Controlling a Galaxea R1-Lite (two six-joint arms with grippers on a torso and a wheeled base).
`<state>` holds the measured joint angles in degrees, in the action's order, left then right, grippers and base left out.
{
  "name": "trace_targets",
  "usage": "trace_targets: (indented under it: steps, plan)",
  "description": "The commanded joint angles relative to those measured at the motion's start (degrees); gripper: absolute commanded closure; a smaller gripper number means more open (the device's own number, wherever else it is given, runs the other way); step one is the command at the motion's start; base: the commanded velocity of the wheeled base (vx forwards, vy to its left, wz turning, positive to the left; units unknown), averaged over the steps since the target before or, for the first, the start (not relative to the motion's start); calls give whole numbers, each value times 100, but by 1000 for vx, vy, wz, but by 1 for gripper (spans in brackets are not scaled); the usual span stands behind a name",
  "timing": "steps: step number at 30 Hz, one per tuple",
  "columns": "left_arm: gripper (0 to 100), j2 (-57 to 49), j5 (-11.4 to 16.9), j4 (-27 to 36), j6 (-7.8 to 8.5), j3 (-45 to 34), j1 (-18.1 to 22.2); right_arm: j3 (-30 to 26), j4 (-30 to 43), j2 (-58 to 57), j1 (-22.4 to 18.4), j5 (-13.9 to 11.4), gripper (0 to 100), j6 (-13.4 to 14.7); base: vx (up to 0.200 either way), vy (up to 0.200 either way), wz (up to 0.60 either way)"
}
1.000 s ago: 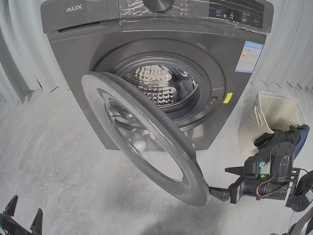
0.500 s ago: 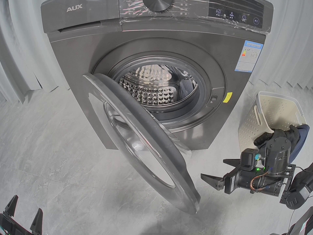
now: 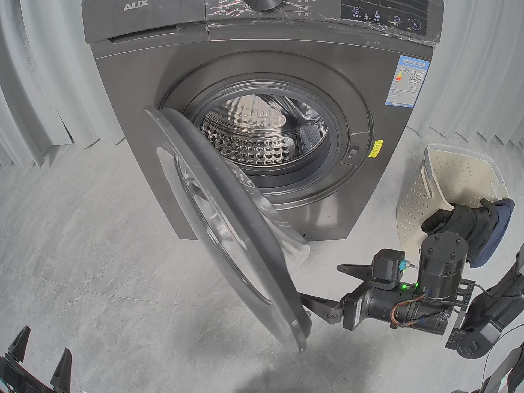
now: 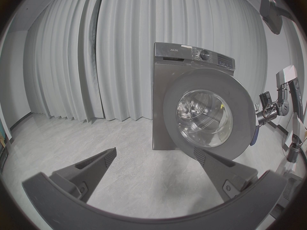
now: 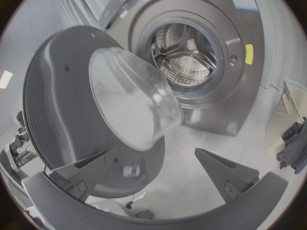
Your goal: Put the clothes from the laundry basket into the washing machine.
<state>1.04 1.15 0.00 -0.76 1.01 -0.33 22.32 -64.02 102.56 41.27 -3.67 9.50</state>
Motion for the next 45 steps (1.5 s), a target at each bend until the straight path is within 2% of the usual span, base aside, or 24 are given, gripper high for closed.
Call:
trace_targets:
  steps: [1,4,6,12,22,28,30,36,42,45]
  plan:
    - [0,-86,0,0,-4,-92,-2,317,-119,203,66,-11,0,35,0,0,0]
    - [0,-86,0,0,-4,-92,-2,457,-128,247,-215,77,0,35,0,0,0]
    - [0,-86,0,0,-4,-92,-2,651,-119,361,-664,112,0,26,0,0,0]
    - [0,-86,0,0,-4,-92,-2,1037,-128,906,-1024,121,0,17,0,0,0]
    - [0,-86,0,0,5,-92,-2,1538,-128,1460,-927,121,0,17,0,0,0]
    - [0,-86,8,0,-4,-92,-2,1547,-110,1469,-435,130,0,-27,0,0,0]
    - [0,-86,8,0,-4,-92,-2,1574,-119,1451,-303,218,0,-27,0,0,0]
    - [0,-86,0,9,5,-92,-2,1837,-128,1486,-356,270,0,-9,0,0,0]
    - [0,-86,0,9,5,-92,-2,2215,-101,1741,-321,270,0,-18,-200,0,0]
    - [0,-86,0,9,-4,-92,-2,2409,-49,2005,-259,261,0,-27,0,0,0]
